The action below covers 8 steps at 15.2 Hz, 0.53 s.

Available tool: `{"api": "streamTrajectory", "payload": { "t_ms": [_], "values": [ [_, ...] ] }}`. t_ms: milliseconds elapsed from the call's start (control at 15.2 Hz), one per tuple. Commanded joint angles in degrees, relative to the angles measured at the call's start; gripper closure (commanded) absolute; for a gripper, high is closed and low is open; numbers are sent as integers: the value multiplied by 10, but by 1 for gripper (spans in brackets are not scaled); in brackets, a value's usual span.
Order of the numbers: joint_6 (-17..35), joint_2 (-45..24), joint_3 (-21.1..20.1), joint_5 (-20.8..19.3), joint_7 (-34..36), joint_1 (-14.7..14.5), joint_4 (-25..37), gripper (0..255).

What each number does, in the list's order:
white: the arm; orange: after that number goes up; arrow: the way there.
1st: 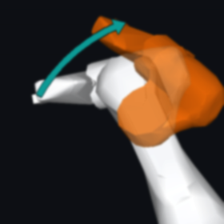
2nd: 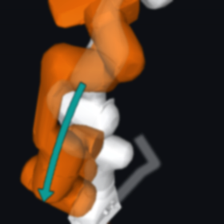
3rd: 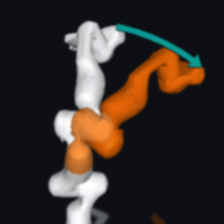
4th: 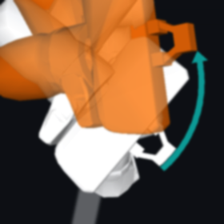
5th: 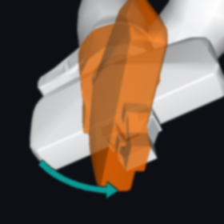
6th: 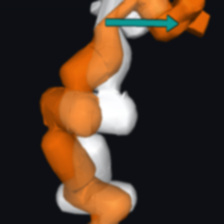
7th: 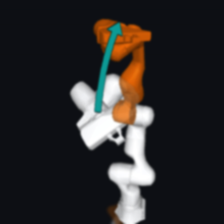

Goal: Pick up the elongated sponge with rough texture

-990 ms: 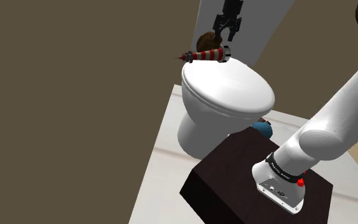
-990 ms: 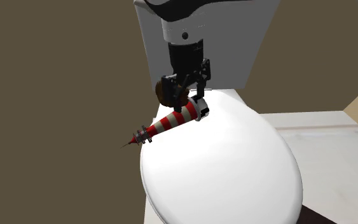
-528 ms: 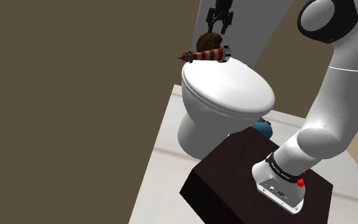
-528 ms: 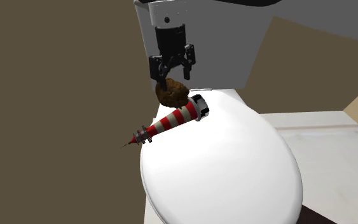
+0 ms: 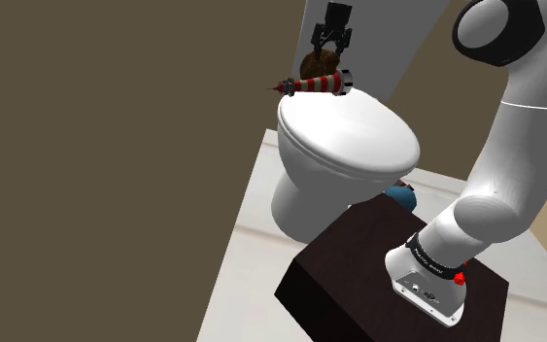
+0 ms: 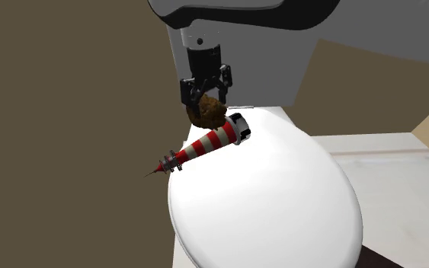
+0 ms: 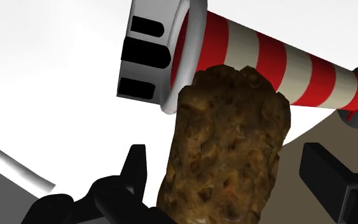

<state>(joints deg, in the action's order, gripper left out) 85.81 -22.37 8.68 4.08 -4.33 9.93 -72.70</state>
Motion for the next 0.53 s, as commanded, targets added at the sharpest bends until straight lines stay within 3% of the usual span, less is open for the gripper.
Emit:
{"api": "streamTrajectory", "payload": {
  "t_ms": [0, 66, 462],
  "values": [
    [8, 1, 0, 0, -1, 0, -9, 0],
    [9, 0, 0, 0, -1, 0, -8, 255],
    [6, -2, 0, 0, 0, 0, -3, 255]
  ]
}}
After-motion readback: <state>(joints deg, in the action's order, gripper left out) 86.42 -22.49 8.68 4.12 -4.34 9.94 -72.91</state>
